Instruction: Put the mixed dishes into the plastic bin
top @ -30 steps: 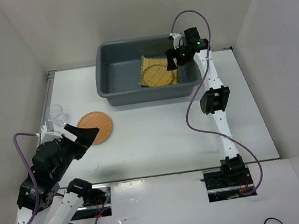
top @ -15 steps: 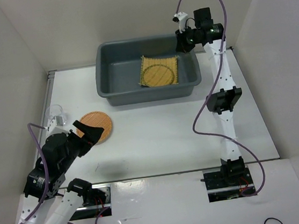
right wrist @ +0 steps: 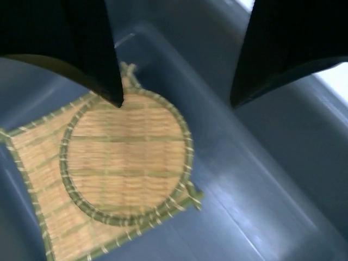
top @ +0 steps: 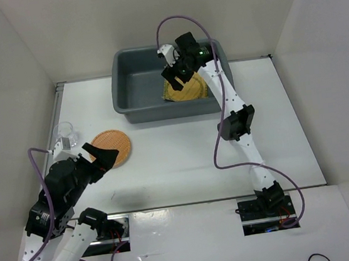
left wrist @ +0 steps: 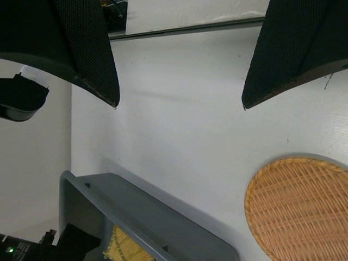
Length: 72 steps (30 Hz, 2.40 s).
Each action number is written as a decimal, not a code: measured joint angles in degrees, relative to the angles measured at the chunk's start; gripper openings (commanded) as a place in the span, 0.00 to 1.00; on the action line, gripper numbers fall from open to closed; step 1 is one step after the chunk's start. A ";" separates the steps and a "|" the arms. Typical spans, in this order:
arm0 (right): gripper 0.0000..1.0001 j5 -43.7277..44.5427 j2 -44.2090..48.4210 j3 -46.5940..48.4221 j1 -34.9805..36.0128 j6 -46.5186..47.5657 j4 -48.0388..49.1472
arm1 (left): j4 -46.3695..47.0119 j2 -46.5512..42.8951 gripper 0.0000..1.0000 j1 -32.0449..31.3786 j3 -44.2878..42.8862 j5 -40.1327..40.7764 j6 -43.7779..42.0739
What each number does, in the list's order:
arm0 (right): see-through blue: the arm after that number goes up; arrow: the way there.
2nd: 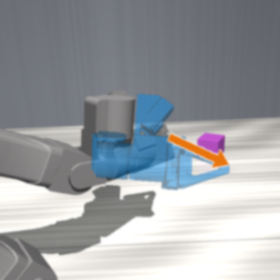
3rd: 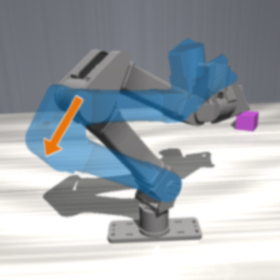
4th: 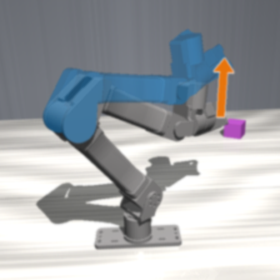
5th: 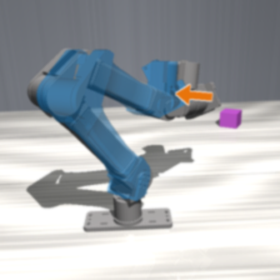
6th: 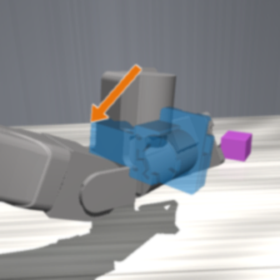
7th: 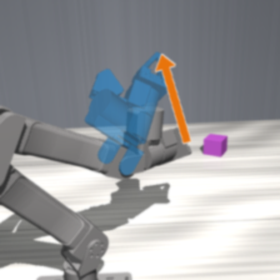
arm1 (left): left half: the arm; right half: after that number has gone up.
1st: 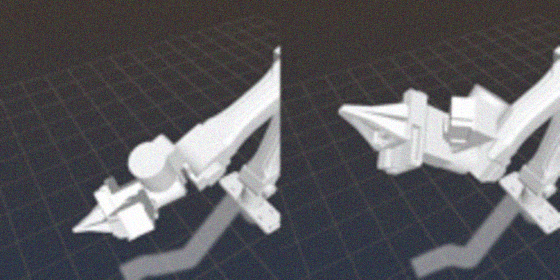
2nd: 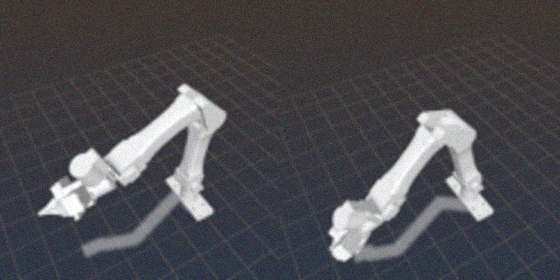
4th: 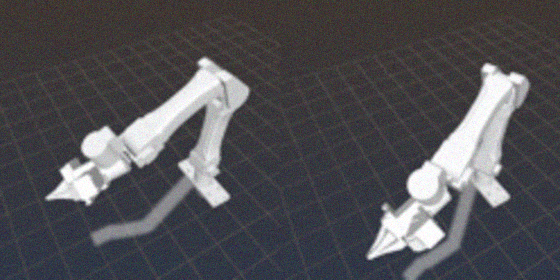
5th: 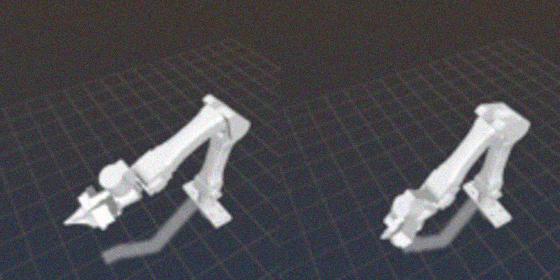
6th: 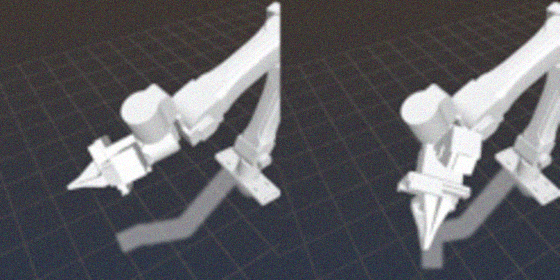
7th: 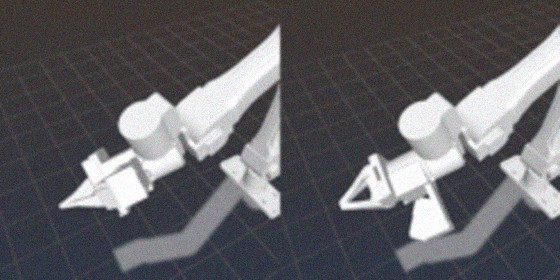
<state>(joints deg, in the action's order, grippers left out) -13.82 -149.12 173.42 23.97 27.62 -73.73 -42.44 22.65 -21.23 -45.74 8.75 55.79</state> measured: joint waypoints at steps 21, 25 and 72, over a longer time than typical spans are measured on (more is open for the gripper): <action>0.96 13.70 -3.76 -11.13 7.30 10.01 1.42 | -1.95 -2.32 0.99 0.00 0.15 0.59 0.13; 0.96 16.48 -6.32 -10.58 8.11 10.03 1.49 | -2.34 -2.34 0.99 0.00 0.20 0.59 0.13; 0.99 0.61 20.39 -5.57 1.22 -1.92 0.98 | 15.19 20.96 0.99 2.45 -1.51 3.23 2.12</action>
<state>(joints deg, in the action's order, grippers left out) -13.21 -128.73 167.85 25.19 25.69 -72.75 -27.24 43.62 -18.79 -47.24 11.99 57.91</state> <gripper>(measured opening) 0.985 0.994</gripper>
